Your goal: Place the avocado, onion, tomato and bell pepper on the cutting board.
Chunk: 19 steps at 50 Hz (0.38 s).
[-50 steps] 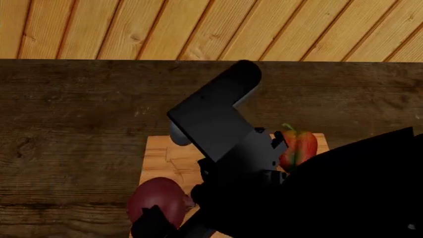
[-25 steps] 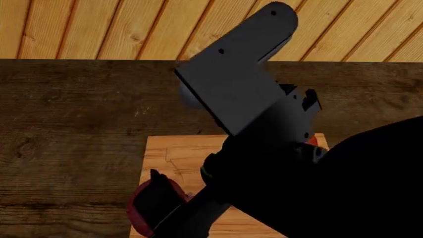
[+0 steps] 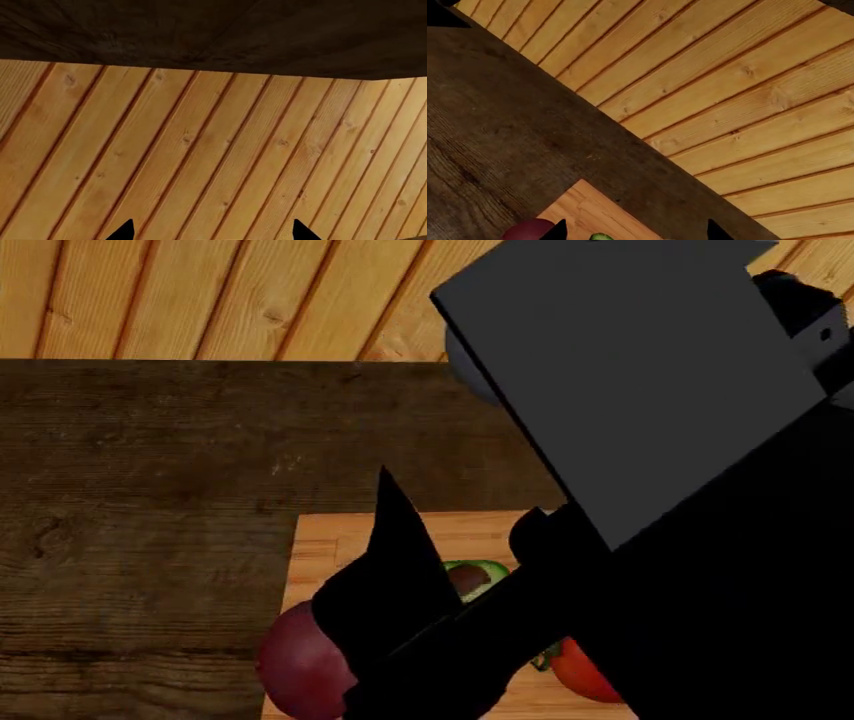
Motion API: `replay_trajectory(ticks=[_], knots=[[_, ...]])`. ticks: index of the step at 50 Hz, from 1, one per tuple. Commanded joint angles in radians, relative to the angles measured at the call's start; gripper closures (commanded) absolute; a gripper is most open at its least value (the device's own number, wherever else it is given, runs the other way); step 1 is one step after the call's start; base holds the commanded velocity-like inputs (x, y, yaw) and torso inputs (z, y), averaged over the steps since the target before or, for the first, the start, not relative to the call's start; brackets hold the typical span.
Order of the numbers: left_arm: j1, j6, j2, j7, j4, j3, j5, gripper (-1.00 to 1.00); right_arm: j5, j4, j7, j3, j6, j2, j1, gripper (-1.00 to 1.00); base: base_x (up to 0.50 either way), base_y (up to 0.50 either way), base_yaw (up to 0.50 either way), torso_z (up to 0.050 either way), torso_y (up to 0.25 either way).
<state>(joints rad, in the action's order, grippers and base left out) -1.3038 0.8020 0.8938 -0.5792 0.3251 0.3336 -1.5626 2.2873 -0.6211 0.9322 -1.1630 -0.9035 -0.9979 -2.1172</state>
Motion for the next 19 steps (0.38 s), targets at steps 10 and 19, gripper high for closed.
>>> replay_trajectory(ticks=[10, 19], knots=[[0.153, -0.081, 0.158, -0.03, 0.27, -0.168, -0.131, -1.0, 0.341, -0.119, 0.419, 0.113, -0.032, -0.029, -0.23, -1.0, 0.0, 0.0, 0.0, 0.0, 0.0], [0.283, -0.164, 0.224, -0.029, 0.37, -0.292, -0.134, -1.0, 0.52, -0.147, 0.638, 0.259, -0.054, -0.026, -0.239, -1.0, 0.0, 0.0, 0.0, 0.0, 0.0]])
